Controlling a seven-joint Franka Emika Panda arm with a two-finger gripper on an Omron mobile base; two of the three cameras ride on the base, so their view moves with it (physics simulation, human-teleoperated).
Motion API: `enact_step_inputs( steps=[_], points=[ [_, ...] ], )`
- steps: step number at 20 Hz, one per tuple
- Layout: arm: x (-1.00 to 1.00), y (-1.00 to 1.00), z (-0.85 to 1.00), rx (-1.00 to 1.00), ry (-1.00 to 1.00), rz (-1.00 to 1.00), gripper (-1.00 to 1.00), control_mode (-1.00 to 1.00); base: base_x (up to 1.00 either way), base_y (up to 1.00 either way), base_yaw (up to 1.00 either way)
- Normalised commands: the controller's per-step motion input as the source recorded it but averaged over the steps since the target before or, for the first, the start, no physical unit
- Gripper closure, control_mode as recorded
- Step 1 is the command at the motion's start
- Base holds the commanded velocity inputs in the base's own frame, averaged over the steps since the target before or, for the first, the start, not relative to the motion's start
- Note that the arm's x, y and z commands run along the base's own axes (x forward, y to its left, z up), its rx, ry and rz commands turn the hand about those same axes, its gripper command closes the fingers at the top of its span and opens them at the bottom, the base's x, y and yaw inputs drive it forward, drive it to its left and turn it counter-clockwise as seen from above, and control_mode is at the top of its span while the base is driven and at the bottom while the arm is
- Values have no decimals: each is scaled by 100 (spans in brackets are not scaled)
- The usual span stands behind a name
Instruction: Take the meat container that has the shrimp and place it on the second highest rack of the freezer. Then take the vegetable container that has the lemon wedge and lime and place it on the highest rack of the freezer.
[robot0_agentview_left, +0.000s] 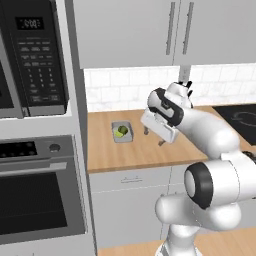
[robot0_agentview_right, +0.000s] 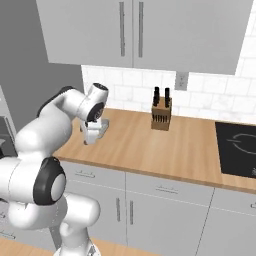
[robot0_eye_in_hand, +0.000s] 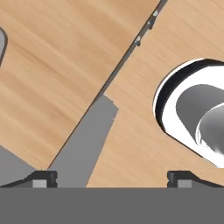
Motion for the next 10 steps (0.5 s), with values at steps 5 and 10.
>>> enact_step_inputs(
  steps=[5,10],
  points=[
    [0,35,-11,-10,-8,-12,-100,-100,0,0,0],
    [9,1,0,-4,-6,-18,-100,-100,0,0,0]
  ],
)
